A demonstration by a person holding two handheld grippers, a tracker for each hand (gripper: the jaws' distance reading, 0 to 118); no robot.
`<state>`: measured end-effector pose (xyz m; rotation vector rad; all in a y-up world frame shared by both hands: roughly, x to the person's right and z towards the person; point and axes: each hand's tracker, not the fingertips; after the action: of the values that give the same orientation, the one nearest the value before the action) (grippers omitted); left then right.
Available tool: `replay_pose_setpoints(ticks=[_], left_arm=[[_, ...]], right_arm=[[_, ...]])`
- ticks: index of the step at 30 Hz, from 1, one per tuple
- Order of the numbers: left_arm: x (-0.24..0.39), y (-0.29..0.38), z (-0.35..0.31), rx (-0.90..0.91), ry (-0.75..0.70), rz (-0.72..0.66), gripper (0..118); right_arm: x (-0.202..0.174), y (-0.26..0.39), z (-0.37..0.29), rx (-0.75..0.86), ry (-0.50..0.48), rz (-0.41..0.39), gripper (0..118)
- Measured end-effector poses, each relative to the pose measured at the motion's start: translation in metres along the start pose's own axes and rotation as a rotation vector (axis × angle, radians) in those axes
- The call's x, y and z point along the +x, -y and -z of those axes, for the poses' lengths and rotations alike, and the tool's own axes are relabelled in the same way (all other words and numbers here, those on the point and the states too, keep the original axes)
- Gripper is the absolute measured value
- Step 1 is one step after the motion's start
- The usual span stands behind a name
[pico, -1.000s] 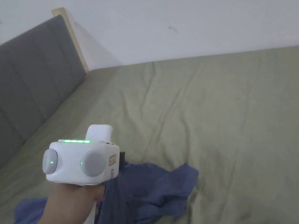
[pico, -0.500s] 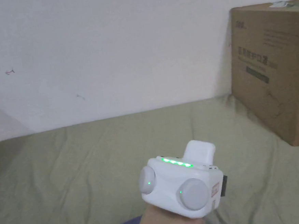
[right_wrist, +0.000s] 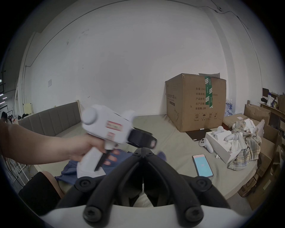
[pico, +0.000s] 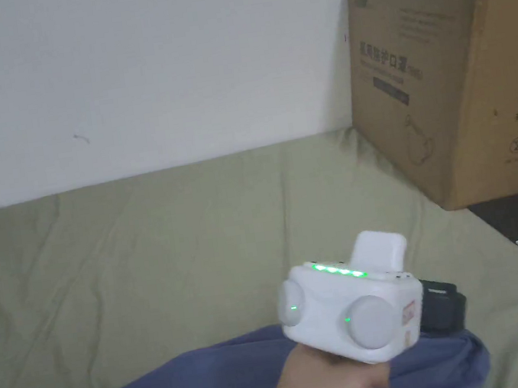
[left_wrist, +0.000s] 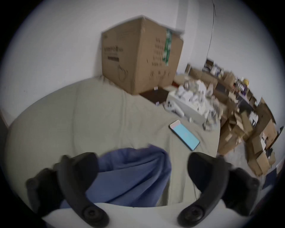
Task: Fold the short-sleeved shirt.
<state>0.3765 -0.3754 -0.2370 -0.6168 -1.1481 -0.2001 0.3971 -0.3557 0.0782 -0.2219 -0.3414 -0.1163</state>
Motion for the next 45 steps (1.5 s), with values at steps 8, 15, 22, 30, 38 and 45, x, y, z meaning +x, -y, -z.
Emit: replay_pose_setpoints(ticks=[8, 15, 22, 30, 38, 45], left_arm=[[-0.098, 0.079, -0.216, 0.240, -0.291, -0.107, 77], [-0.159, 0.192, -0.316, 0.229, -0.510, -0.300, 0], [-0.203, 0.216, -0.287, 0.211, -0.536, -0.372, 0], [-0.309, 0.183, -0.158, 0.008, -0.572, -0.400, 114], [-0.308, 0.201, -0.111, -0.213, -0.646, -0.370, 54], [-0.280, 0.188, -0.131, -0.070, -0.533, -0.304, 2]], right_arm=[[-0.012, 0.009, 0.024, 0.002, -0.006, -0.064, 0], [-0.023, 0.028, 0.043, -0.066, -0.015, -0.115, 0], [-0.033, 0.034, 0.069, -0.111, -0.027, -0.136, 0], [-0.039, 0.035, 0.095, -0.147, -0.014, -0.177, 0], [-0.029, 0.042, 0.108, -0.181, 0.017, -0.171, 0], [-0.006, 0.058, 0.105, -0.216, 0.055, -0.165, 0]])
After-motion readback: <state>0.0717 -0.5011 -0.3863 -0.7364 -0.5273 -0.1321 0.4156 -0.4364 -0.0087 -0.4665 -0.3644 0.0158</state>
